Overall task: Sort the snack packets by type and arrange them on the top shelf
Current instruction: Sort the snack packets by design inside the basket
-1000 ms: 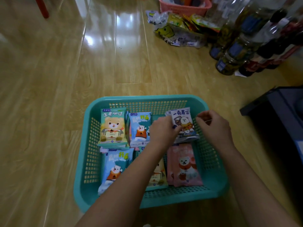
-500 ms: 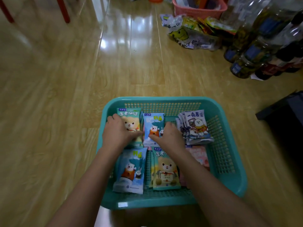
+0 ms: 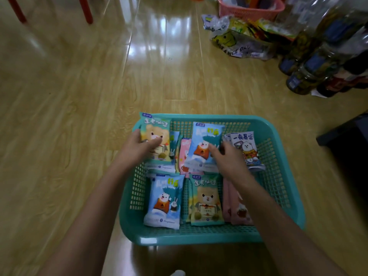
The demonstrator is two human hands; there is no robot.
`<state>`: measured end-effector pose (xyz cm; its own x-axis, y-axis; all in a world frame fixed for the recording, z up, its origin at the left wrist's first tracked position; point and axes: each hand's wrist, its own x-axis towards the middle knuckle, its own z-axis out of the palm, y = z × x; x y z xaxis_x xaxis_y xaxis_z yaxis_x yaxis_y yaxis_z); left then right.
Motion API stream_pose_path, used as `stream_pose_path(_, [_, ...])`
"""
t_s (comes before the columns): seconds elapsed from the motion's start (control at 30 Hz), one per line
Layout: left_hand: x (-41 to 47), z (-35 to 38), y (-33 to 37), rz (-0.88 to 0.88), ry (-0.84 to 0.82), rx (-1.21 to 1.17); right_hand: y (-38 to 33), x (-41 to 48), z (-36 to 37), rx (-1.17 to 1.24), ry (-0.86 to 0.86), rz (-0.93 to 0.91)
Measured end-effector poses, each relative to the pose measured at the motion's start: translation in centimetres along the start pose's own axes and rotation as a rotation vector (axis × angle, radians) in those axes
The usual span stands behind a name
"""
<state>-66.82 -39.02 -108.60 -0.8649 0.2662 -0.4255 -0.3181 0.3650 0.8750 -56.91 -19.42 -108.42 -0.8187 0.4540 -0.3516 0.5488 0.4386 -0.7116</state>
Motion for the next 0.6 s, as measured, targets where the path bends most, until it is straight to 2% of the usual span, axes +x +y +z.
stream_pose_path(0.1, [-2.2,-1.7,0.8,0.004,0.001,-0.133,-0.8,-4.2,0.7,0.078,-0.294,0.070])
stream_pose_path(0.17, [-2.8,-2.5,0.9,-0.048,0.025,-0.188,-0.5,-6.3,2.9,0.084,-0.414,0.097])
stream_pose_path(0.33, [-4.1,-3.2,0.1,-0.171,0.021,-0.260,0.6,-7.5,6.8,0.053,-0.439,0.098])
stream_pose_path(0.5, [-5.2,-3.8,-0.6,-0.211,-0.037,-0.295,0.0,-6.8,7.5,-0.348,-0.462,-0.024])
stream_pose_path(0.6, [-6.1,-3.2,-0.8,-0.203,-0.122,-0.284,-0.5,-6.0,6.1,-0.425,-0.469,-0.043])
